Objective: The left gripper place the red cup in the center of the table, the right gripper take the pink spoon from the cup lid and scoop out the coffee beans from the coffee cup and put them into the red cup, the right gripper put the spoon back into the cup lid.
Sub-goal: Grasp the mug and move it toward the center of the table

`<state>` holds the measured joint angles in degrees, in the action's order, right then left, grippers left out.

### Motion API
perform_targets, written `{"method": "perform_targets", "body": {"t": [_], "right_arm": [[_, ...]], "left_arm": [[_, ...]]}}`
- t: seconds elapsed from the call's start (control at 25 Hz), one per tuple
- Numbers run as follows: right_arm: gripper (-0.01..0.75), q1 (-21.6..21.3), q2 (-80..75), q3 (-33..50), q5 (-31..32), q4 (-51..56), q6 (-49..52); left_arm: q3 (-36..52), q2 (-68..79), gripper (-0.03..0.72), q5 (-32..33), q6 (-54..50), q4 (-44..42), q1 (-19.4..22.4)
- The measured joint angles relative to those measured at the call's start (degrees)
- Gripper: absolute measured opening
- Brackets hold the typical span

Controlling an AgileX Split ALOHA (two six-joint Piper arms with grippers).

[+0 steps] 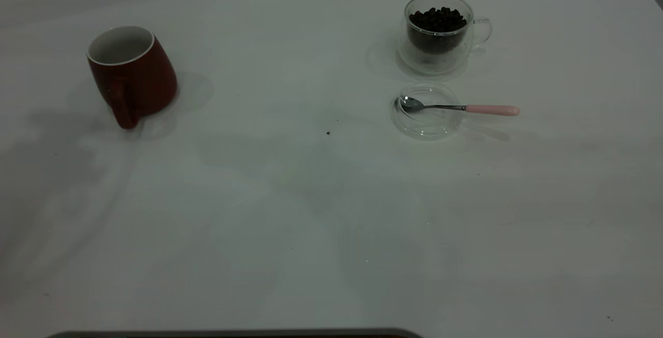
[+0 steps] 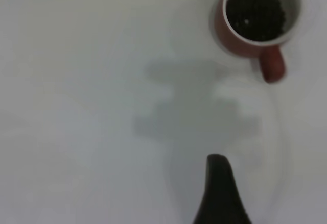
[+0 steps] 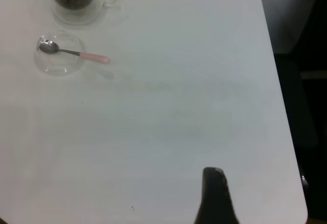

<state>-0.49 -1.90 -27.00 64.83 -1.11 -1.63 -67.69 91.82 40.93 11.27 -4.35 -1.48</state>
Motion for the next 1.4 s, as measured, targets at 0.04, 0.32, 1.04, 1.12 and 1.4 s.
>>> {"method": "perform_targets", "body": {"t": [0.04, 0.32, 1.04, 1.12, 1.4], "right_arm": [[0.575, 0.00, 0.00, 0.00, 0.00, 0.00, 0.00], [0.575, 0.00, 0.00, 0.00, 0.00, 0.00, 0.00], [0.575, 0.00, 0.00, 0.00, 0.00, 0.00, 0.00], [0.575, 0.00, 0.00, 0.00, 0.00, 0.00, 0.00], [0.575, 0.00, 0.00, 0.00, -0.05, 0.00, 0.00]], "left_arm": [[-2.11, 3.92, 0.588, -0.65, 2.10, -0.74, 0.00], [-13.59, 22.73, 0.588, -1.16, 22.42, -6.14, 0.00], [-14.95, 40.88, 0.588, -16.52, 44.43, -14.04, -0.97], [-14.95, 41.47, 0.588, -17.22, 44.43, -14.11, -2.09], [-14.99, 41.91, 0.588, -20.16, 44.42, -14.57, -8.45]]}}
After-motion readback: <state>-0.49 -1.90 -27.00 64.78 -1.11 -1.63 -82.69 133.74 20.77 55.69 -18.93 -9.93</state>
